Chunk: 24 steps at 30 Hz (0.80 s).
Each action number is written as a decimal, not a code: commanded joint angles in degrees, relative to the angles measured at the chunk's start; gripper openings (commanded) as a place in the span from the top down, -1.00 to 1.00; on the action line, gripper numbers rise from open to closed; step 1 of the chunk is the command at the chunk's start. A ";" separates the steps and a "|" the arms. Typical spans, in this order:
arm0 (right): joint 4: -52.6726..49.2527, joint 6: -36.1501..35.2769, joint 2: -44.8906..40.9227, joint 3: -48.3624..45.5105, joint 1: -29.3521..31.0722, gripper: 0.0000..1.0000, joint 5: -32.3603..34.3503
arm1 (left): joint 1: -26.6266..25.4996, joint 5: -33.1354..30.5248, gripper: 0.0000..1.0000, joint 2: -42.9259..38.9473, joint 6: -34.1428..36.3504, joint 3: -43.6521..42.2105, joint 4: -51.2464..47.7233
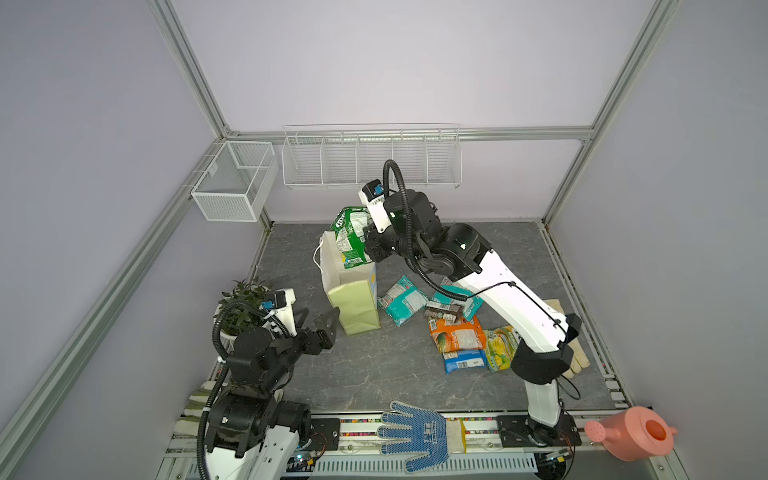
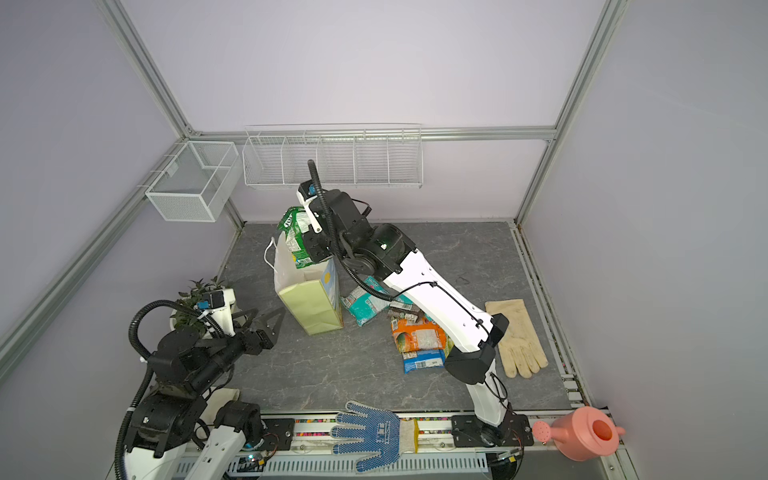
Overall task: Place the snacks into the paper bag
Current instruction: 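Lower the green packet into the bag opening and open the right gripper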
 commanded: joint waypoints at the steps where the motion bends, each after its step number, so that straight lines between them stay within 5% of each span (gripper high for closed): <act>1: 5.34 0.73 0.22 1.91 1.16 0.86 3.25 | -0.29 0.26 -0.87 -0.87 0.38 -0.60 0.67; 24: 8.12 -2.99 5.37 4.15 4.51 0.86 14.46 | -0.29 0.47 -0.87 -1.04 0.37 -0.60 0.68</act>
